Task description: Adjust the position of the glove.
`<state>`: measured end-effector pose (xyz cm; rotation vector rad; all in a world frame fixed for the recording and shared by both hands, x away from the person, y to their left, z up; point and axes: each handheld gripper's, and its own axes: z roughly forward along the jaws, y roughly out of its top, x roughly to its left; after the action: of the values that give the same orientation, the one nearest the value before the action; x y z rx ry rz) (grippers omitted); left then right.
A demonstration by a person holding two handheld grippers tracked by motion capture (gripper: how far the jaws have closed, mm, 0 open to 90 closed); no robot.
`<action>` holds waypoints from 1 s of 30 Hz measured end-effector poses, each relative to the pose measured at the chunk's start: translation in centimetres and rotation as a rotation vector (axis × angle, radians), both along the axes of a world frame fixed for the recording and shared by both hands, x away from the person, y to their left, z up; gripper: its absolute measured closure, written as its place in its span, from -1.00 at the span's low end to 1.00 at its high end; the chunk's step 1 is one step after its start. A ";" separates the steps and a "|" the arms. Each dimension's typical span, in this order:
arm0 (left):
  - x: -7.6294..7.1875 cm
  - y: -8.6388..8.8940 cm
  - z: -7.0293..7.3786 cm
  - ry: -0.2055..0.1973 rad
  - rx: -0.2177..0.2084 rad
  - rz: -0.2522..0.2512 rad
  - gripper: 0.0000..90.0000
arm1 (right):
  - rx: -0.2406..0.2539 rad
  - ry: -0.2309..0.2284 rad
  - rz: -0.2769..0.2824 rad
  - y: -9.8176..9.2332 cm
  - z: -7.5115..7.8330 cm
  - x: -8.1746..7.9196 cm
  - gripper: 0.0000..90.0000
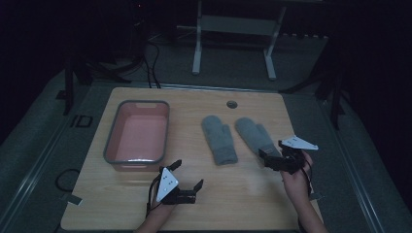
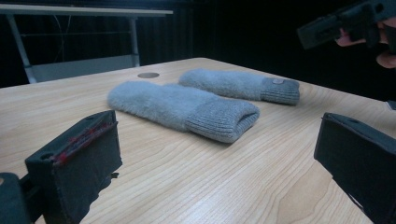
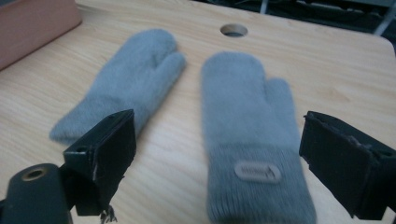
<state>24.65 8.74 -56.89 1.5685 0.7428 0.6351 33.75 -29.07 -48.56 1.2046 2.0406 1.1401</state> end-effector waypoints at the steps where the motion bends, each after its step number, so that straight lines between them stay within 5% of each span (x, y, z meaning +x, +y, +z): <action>1: 0.0 0.0 0.0 0.001 -0.002 -0.001 -0.99 | -0.004 -0.004 0.002 0.3 0.1 0.2 -0.76; 17: 0.0 0.0 0.0 0.004 -0.011 -0.012 -0.99 | 0.028 0.088 0.058 6.1 0.4 4.6 -0.76; 21: 0.0 0.0 0.0 0.004 -0.011 -0.016 -0.99 | 0.043 0.115 0.091 7.8 -0.1 5.7 -0.68; 30: 0.0 0.0 0.0 0.003 -0.012 -0.019 -0.99 | -0.003 0.127 0.152 12.0 -1.5 7.7 -0.35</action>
<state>24.69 8.69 -56.90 1.5645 0.7324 0.6136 41.45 -17.03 -50.02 1.1635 2.2621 1.1553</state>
